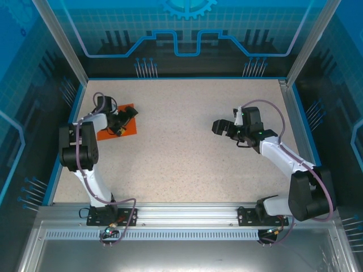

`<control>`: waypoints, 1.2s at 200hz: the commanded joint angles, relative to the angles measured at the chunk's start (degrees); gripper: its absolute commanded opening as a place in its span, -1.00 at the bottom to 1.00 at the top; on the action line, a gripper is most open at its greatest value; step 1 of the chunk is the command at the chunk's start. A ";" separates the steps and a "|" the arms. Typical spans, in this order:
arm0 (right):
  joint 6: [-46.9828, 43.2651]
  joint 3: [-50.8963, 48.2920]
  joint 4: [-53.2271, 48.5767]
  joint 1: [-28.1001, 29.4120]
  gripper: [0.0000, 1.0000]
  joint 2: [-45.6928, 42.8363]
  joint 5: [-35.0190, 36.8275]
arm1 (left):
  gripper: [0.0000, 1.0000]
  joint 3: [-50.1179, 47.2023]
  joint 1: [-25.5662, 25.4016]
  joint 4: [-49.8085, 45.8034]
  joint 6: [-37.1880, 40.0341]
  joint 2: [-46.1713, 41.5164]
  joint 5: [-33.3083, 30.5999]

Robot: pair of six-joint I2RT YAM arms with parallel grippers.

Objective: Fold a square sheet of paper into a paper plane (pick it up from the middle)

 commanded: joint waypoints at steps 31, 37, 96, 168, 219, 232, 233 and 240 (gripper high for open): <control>3.17 -3.84 -1.05 0.77 0.98 -4.77 4.48 | 0.97 -6.62 -10.36 1.34 -7.12 0.96 5.27; 3.08 -4.00 -1.22 0.72 0.98 -5.10 4.60 | 0.97 -7.38 -11.34 2.83 -8.10 1.07 5.87; 5.44 -5.58 -1.98 0.69 0.98 -7.31 6.77 | 0.97 -10.59 -23.60 10.12 -18.07 0.48 6.21; 9.13 -7.25 6.47 2.11 0.98 -4.85 -2.08 | 0.97 -9.45 -31.47 1.71 -15.42 -14.79 -6.74; 9.48 8.06 4.12 13.90 0.69 10.77 1.96 | 0.97 -17.44 -21.72 -3.27 -10.16 -29.28 -16.56; 9.44 14.50 2.45 17.50 0.63 16.78 2.82 | 0.97 -19.15 -19.69 -4.13 -8.13 -32.36 -18.05; 9.46 15.05 2.22 17.81 0.62 17.07 3.00 | 0.97 -19.25 -19.55 -4.22 -8.02 -32.60 -18.22; 9.64 19.01 -0.49 19.54 0.62 20.42 4.43 | 0.98 -20.31 -18.63 -4.52 -7.24 -34.34 -18.89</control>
